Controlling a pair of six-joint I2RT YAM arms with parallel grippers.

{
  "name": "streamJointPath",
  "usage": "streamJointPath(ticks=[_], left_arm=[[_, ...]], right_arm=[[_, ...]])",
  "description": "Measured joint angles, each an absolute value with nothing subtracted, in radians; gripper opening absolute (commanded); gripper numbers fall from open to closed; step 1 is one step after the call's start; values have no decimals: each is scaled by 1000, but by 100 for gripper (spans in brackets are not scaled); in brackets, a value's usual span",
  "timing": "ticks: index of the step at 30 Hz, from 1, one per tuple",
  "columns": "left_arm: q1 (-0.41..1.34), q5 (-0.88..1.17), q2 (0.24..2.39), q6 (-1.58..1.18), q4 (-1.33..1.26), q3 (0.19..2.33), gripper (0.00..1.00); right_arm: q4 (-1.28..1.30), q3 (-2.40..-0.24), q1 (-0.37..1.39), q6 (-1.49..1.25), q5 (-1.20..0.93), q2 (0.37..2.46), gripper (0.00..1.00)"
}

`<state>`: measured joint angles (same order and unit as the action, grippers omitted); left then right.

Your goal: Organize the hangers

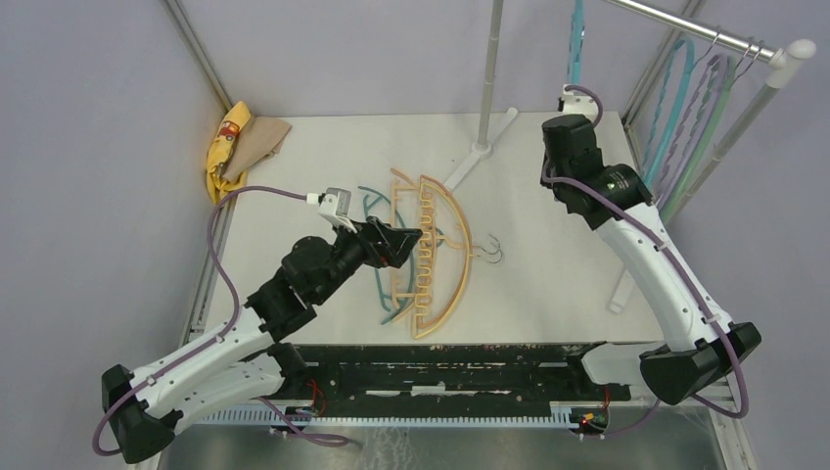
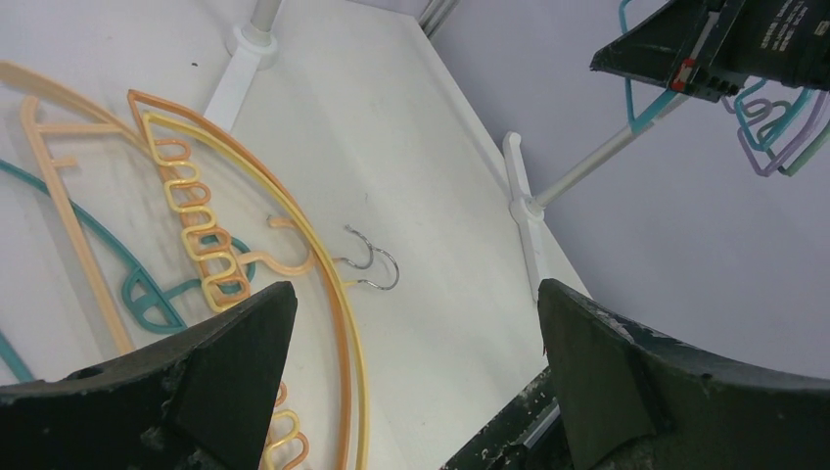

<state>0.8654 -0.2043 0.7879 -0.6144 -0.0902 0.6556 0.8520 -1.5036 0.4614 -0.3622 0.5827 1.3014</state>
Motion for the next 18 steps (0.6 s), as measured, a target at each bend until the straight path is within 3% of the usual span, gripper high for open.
streamJointPath(ticks=[18], left_arm=[[865, -231, 744, -610, -28, 595, 99]], right_arm=[[804, -1574, 194, -382, 404, 1344, 3]])
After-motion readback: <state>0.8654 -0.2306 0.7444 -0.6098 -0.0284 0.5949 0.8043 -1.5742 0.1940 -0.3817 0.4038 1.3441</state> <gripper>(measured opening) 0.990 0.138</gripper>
